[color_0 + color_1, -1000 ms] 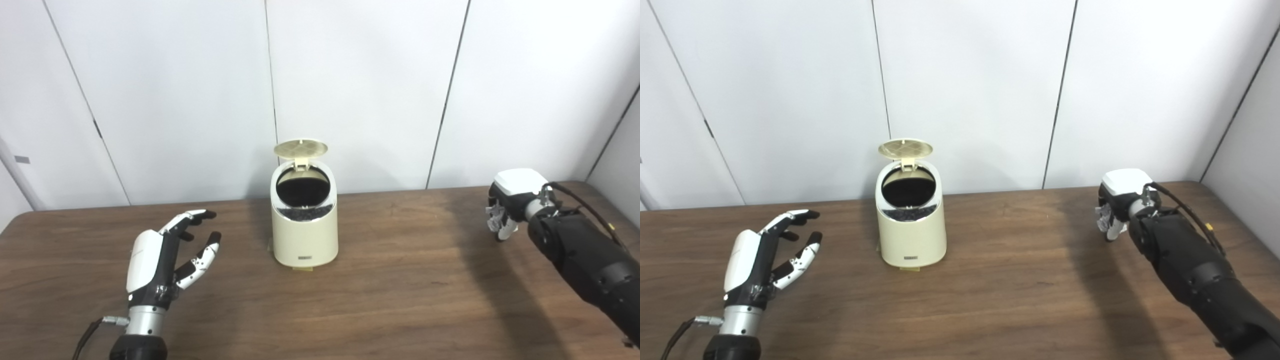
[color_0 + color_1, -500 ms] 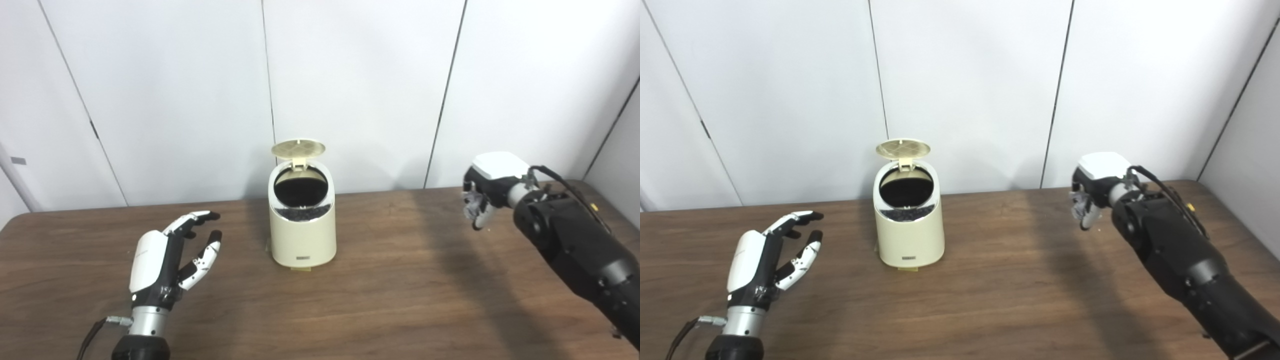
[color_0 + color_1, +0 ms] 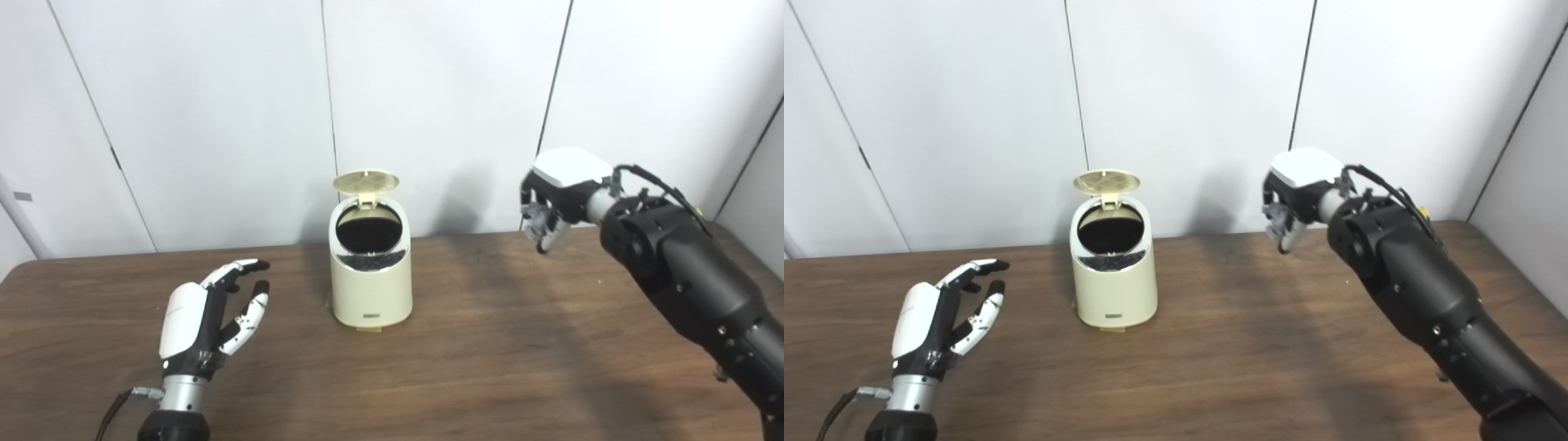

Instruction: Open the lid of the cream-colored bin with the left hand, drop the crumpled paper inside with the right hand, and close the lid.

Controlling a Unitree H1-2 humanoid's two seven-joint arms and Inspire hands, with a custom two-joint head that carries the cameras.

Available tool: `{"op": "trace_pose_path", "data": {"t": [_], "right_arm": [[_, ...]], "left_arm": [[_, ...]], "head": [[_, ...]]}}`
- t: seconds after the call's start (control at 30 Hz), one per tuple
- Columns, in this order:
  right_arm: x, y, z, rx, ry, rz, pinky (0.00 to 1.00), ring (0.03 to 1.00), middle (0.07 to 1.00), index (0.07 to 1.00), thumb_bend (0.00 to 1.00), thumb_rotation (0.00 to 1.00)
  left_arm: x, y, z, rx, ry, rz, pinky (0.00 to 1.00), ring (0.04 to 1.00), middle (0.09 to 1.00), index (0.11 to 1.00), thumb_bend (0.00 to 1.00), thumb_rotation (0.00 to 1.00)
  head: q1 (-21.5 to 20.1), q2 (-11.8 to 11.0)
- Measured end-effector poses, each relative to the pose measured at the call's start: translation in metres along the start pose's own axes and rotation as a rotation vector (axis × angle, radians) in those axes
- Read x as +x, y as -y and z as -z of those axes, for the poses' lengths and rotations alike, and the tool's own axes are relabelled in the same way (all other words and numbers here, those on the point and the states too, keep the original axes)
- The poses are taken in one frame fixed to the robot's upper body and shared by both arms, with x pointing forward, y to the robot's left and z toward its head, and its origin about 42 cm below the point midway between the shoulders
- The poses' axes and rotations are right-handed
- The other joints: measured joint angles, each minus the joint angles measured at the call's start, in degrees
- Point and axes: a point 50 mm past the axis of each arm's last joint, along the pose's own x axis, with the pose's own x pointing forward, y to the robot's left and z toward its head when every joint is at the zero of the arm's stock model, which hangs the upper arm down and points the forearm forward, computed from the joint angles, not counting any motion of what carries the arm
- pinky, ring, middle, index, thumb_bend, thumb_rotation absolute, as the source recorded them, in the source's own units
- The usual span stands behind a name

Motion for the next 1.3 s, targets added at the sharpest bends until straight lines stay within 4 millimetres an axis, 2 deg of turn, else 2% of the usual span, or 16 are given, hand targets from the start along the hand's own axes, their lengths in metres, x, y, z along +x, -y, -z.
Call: {"op": "trace_pose_path", "data": {"t": [0.03, 0.1, 0.2, 0.47, 0.53, 0.57, 0.6, 0.67, 0.73, 0.8, 0.83, 0.9, 1.0, 1.1, 1.2, 1.3], "right_arm": [[0.001, 0.004, -0.004, -0.024, 0.012, -0.008, 0.2, 0.271, 0.466, 0.487, 0.53, 0.0], [0.002, 0.018, -0.014, -0.048, 0.024, -0.006, 0.19, 0.273, 0.409, 0.502, 0.53, 0.0], [0.004, 0.031, -0.028, -0.046, 0.063, 0.018, 0.23, 0.299, 0.4, 0.511, 0.52, 0.0], [0.0, 0.044, -0.069, 0.012, 0.167, 0.071, 0.2, 0.264, 0.39, 0.505, 0.52, 0.0], [0.0, 0.047, -0.077, 0.012, 0.19, 0.065, 0.25, 0.342, 0.426, 0.509, 0.52, 0.0], [0.0, 0.049, -0.079, 0.008, 0.197, 0.063, 0.39, 0.398, 0.43, 0.505, 0.52, 0.0], [0.0, 0.051, -0.082, 0.004, 0.202, 0.062, 0.46, 0.427, 0.428, 0.505, 0.52, 0.0], [0.001, 0.059, -0.089, 0.002, 0.211, 0.077, 0.28, 0.383, 0.433, 0.521, 0.51, 0.0], [0.0, 0.065, -0.097, 0.002, 0.223, 0.097, 0.17, 0.377, 0.469, 0.5, 0.52, 0.0], [0.0, 0.068, -0.107, 0.003, 0.238, 0.112, 0.13, 0.382, 0.486, 0.486, 0.52, 0.0], [0.0, 0.068, -0.111, 0.001, 0.246, 0.114, 0.11, 0.245, 0.476, 0.483, 0.53, 0.0], [0.0, 0.068, -0.12, -0.008, 0.264, 0.118, 0.09, 0.171, 0.471, 0.481, 0.53, 0.0], [-0.001, 0.068, -0.126, -0.028, 0.293, 0.151, 0.08, 0.131, 0.469, 0.477, 0.53, 0.0], [-0.001, 0.069, -0.127, -0.031, 0.307, 0.164, 0.12, 0.176, 0.47, 0.479, 0.53, 0.0], [-0.001, 0.07, -0.131, -0.003, 0.313, 0.158, 0.16, 0.223, 0.403, 0.5, 0.52, 0.0], [-0.001, 0.07, -0.138, 0.024, 0.333, 0.151, 0.22, 0.295, 0.417, 0.507, 0.53, 0.0]], "left_arm": [[0.0, 0.0, 0.0, 0.0, 0.001, 0.001, 0.65, 0.76, 0.747, 0.739, 0.28, 0.73], [0.0, 0.001, -0.001, 0.0, 0.002, 0.002, 0.65, 0.76, 0.745, 0.736, 0.27, 0.73], [0.001, 0.002, -0.002, 0.0, 0.005, 0.002, 0.65, 0.759, 0.745, 0.731, 0.27, 0.72], [0.001, 0.005, -0.003, 0.019, -0.005, 0.0, 0.69, 0.782, 0.759, 0.74, 0.3, 0.76], [0.001, 0.006, -0.004, 0.025, -0.008, 0.003, 0.69, 0.781, 0.762, 0.746, 0.3, 0.75], [0.001, 0.006, -0.004, 0.027, -0.01, 0.003, 0.7, 0.782, 0.764, 0.749, 0.3, 0.74], [0.001, 0.006, -0.003, 0.028, -0.013, 0.003, 0.7, 0.784, 0.766, 0.751, 0.3, 0.74], [0.001, 0.006, -0.003, 0.029, -0.017, 0.001, 0.71, 0.787, 0.767, 0.749, 0.29, 0.72], [0.001, 0.007, -0.004, 0.027, -0.019, 0.002, 0.71, 0.788, 0.769, 0.751, 0.29, 0.73], [0.001, 0.008, -0.005, 0.025, -0.022, 0.003, 0.71, 0.787, 0.77, 0.75, 0.3, 0.73], [0.002, 0.009, -0.005, 0.024, -0.021, 0.003, 0.7, 0.785, 0.769, 0.749, 0.3, 0.72], [0.002, 0.009, -0.005, 0.024, -0.024, 0.003, 0.7, 0.784, 0.77, 0.749, 0.31, 0.72], [0.002, 0.009, -0.004, 0.028, -0.038, 0.002, 0.7, 0.788, 0.77, 0.754, 0.31, 0.74], [0.002, 0.009, -0.004, 0.028, -0.038, 0.003, 0.71, 0.79, 0.768, 0.747, 0.31, 0.75], [0.002, 0.009, -0.005, 0.027, -0.037, 0.004, 0.71, 0.792, 0.767, 0.746, 0.31, 0.76], [0.002, 0.01, -0.005, 0.026, -0.035, 0.005, 0.72, 0.791, 0.77, 0.752, 0.33, 0.78]], "head": [[0.0, 0.0], [0.09, -0.09], [0.18, 0.0], [1.06, 0.18], [1.14, 0.18], [1.23, 0.18], [1.32, 0.18], [1.41, 0.09], [1.49, 0.09], [1.58, 0.09], [1.58, 0.09], [1.76, 0.09], [2.02, 0.09], [2.02, 0.09], [2.29, 0.0], [2.46, -0.09]]}}
